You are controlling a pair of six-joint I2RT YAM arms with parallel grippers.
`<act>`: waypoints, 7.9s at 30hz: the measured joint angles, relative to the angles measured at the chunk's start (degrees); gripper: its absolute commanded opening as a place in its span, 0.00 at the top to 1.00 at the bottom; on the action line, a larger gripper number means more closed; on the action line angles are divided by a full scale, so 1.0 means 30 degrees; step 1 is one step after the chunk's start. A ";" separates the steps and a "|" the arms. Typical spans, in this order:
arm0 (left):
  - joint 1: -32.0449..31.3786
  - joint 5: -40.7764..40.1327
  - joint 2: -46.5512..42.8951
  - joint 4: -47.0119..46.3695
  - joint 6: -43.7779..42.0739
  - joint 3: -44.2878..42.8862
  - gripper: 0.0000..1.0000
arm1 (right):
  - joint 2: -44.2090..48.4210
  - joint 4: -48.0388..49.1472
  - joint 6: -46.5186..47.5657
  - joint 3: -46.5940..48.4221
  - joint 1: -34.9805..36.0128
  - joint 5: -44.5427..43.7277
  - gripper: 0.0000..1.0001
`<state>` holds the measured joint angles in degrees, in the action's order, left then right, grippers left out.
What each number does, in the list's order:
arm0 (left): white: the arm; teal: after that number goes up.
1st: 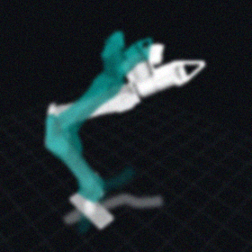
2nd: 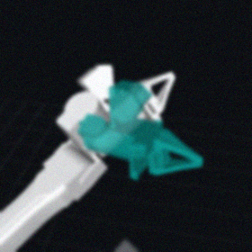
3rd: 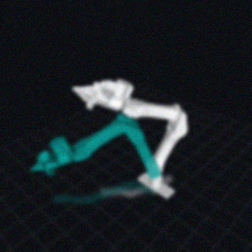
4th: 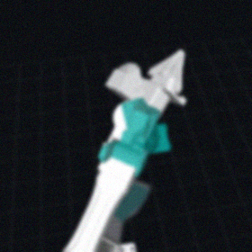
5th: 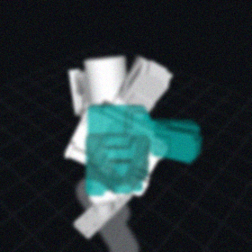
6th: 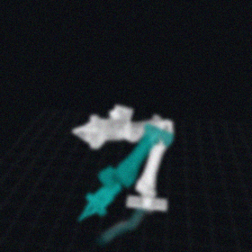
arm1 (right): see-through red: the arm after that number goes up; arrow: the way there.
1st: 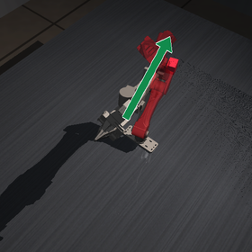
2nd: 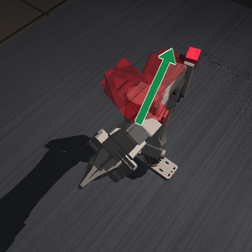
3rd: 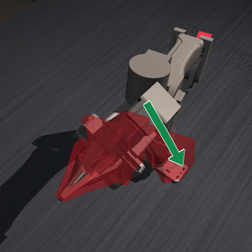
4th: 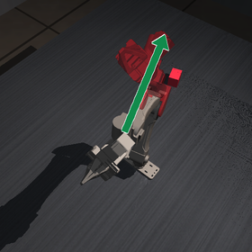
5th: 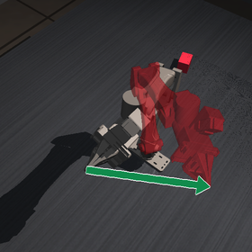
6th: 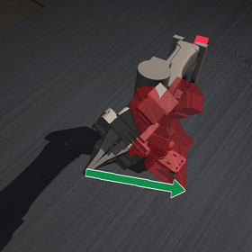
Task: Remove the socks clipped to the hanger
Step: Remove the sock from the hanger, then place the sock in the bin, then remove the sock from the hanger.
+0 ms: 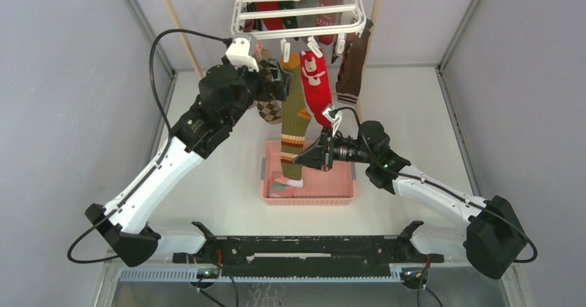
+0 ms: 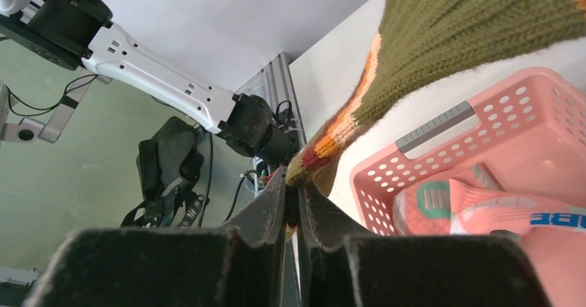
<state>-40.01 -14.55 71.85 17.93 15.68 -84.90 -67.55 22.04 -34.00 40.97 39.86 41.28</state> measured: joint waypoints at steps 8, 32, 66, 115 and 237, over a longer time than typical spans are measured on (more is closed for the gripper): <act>0.0401 0.0590 0.1304 -0.0678 -0.0102 -0.0692 0.00 | 0.0933 -0.0546 0.0000 0.0000 0.0000 0.0204 0.85; 0.1647 0.2404 0.3184 -0.3147 0.0299 -0.2280 0.20 | 0.1778 -0.1756 0.0102 0.0000 0.0015 0.0284 0.85; 0.2310 0.4014 0.4095 -0.4393 0.1297 -0.2368 0.64 | 0.1654 -0.2018 0.0255 0.0000 0.0015 0.0430 0.85; 0.2477 0.3883 0.0364 -0.4401 0.1625 0.2718 0.00 | 0.4510 -0.6637 0.2594 0.0663 -0.3126 0.0896 0.85; 0.8684 0.2535 0.3818 -0.6717 0.3322 0.6717 0.41 | 0.2018 -1.3537 0.7293 0.1027 0.2477 -1.1577 0.45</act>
<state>-13.96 -6.94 83.31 -2.22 25.65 -64.75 -61.49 -18.57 -12.12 44.05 47.29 6.55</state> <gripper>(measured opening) 0.698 0.545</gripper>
